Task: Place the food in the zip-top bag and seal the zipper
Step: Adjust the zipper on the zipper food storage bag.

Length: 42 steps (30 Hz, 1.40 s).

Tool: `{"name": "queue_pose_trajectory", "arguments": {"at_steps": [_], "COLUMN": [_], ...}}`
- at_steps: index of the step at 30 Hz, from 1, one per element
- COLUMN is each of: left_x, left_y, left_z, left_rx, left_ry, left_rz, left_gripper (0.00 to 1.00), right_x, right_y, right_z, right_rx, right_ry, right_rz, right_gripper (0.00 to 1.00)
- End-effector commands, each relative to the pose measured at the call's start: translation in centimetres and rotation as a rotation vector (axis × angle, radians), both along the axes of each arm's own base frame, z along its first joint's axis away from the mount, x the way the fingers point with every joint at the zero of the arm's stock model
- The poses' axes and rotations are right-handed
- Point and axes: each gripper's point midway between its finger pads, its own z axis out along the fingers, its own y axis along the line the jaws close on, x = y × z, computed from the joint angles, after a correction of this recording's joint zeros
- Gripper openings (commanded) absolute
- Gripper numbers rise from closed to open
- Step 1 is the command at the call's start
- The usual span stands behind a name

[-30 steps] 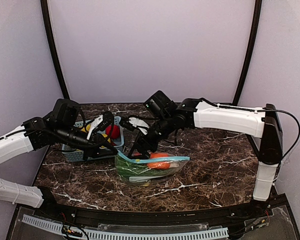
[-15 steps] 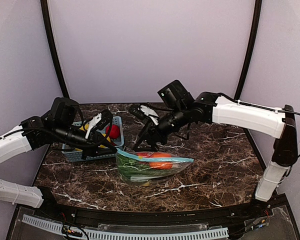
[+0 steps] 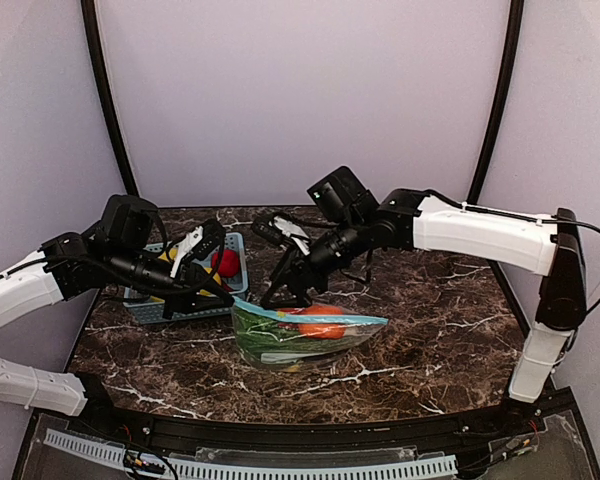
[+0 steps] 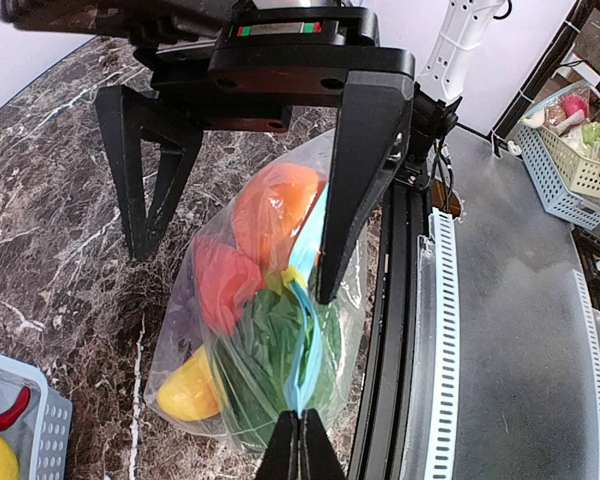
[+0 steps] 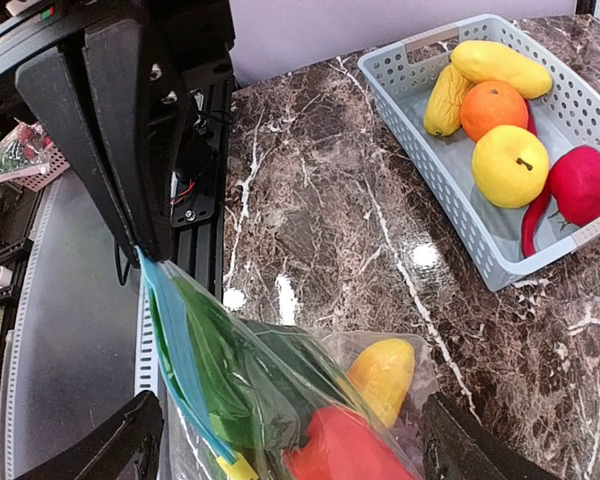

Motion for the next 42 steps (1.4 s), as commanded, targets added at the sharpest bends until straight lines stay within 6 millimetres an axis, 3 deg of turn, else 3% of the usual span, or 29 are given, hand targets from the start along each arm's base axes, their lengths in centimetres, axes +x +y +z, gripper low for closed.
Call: {"name": "queue_pose_trajectory", "arguments": {"at_steps": [1,9,33,42], "left_x": [-0.4,-0.5,-0.5,-0.5], "left_y": [0.1,0.0,0.0,0.1], "left_z": [1.5,1.6,1.8,2.1], "left_rx": [-0.029,-0.034,-0.042,-0.046], "left_ry": [-0.025,-0.023,-0.031,-0.044], "left_rz": [-0.023,-0.029,-0.029,-0.025], "left_gripper": [0.01,0.01,0.01,0.01], "right_x": [0.2,0.9,-0.8,-0.5], "right_y": [1.1,1.8,2.9,3.3], "right_z": [0.6,0.5,-0.4,-2.8], "right_rx": [0.03,0.032,0.04,-0.028], "right_ry": [-0.022,-0.03,0.006,0.006], "right_rz": [0.02,0.014,0.137,0.127], "right_gripper": [0.87,0.87,0.87,0.87]}}
